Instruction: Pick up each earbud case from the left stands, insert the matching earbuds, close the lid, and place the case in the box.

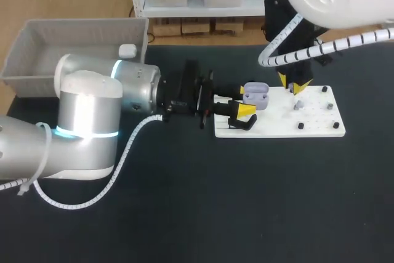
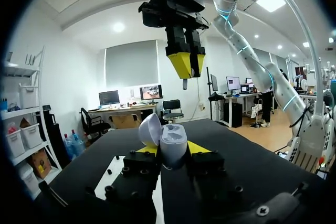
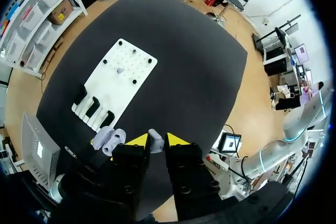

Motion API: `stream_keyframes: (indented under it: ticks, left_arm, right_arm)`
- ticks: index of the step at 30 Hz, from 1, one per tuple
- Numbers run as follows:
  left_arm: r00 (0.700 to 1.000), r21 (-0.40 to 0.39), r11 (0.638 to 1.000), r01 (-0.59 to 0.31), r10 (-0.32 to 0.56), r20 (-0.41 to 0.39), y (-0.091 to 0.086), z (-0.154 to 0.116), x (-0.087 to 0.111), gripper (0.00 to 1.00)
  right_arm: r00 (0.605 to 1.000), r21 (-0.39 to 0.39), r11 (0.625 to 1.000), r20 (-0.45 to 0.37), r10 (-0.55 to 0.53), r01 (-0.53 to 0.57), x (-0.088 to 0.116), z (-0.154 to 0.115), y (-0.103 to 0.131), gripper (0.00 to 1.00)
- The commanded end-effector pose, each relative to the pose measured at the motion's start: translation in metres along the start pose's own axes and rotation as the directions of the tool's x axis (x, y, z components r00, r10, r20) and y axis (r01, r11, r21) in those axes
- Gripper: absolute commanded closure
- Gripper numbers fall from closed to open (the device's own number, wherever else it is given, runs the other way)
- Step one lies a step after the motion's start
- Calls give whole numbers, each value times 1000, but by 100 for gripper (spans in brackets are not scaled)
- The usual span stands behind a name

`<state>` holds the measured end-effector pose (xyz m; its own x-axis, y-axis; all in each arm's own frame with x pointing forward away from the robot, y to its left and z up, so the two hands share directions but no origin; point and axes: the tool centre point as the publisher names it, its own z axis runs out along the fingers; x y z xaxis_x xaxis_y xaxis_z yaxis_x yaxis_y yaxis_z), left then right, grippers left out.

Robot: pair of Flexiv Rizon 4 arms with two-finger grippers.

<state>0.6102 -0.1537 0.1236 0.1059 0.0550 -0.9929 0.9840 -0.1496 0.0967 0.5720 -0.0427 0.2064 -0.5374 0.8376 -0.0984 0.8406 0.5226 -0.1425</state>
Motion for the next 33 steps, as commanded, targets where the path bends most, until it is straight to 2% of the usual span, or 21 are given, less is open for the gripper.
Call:
stream_keyframes:
  ticks: [1, 7, 14, 33]
  left_arm:
    - [1000, -7, 1000, -3, 3, 1, -2, 0, 0, 100]
    - [1000, -7, 1000, -3, 3, 1, -2, 0, 0, 100]
    - [1000, -7, 1000, -3, 3, 1, -2, 0, 0, 100]
    - [1000, -7, 1000, -3, 3, 1, -2, 0, 0, 100]
  right_arm:
    - [1000, 17, 1000, -4, 20, -20, 3, -1, 7, 100]
    - [997, 58, 996, -38, 72, -70, 8, 3, 18, 100]
    - [994, 69, 993, -33, 101, -99, 12, 6, 28, 100]
    - [996, 77, 995, -44, 72, -68, 27, 13, 46, 100]
